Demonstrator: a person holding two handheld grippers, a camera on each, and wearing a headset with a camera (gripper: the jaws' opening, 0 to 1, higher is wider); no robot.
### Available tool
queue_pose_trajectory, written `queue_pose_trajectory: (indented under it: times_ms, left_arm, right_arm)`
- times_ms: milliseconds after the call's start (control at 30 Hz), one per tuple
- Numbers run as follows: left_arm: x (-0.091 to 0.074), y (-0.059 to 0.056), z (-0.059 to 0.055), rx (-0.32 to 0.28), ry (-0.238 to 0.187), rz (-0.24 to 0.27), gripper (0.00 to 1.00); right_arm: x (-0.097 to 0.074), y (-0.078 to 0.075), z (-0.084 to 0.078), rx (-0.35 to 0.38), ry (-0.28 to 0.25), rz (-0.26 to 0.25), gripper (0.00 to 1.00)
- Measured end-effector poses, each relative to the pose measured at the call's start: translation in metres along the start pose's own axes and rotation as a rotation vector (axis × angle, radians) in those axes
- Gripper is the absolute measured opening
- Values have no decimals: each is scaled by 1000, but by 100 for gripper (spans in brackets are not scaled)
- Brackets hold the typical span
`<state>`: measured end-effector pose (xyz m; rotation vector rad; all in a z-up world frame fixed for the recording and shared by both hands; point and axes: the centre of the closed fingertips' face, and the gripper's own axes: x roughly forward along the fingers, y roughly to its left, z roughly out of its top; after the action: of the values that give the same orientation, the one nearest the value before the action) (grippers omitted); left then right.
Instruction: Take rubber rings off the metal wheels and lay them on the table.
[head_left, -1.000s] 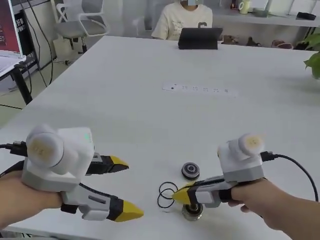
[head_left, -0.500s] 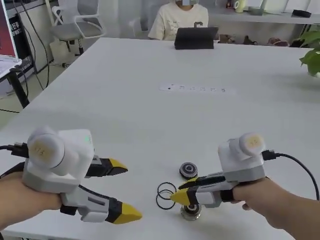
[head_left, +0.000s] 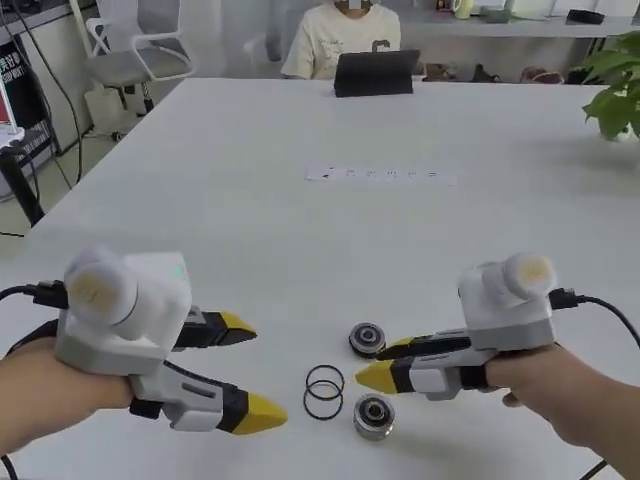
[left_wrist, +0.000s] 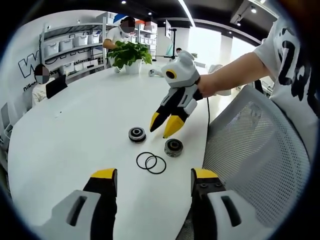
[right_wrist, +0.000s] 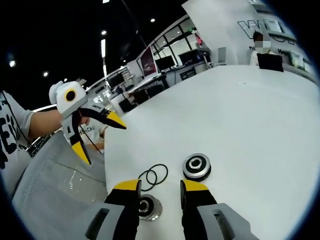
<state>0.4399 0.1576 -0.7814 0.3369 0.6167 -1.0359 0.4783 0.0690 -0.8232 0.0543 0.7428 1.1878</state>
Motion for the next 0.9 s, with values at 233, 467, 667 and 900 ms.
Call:
queue_pose_trajectory:
  times_ms: [233, 467, 667, 900]
  left_arm:
    - [10, 9, 5, 0, -1, -2, 56]
    - [18, 18, 12, -3, -7, 0, 55]
    - [28, 24, 18, 3, -3, -6, 53]
    - [42, 28, 21, 2, 2, -19, 50]
  right_arm:
    - [-10, -14, 0, 16, -24, -35, 29]
    - [-14, -22, -1, -15, -17, -62, 29]
    - [-16, -28, 2, -40, -16, -78, 30]
    - [-17, -34, 1, -63, -19, -92, 31]
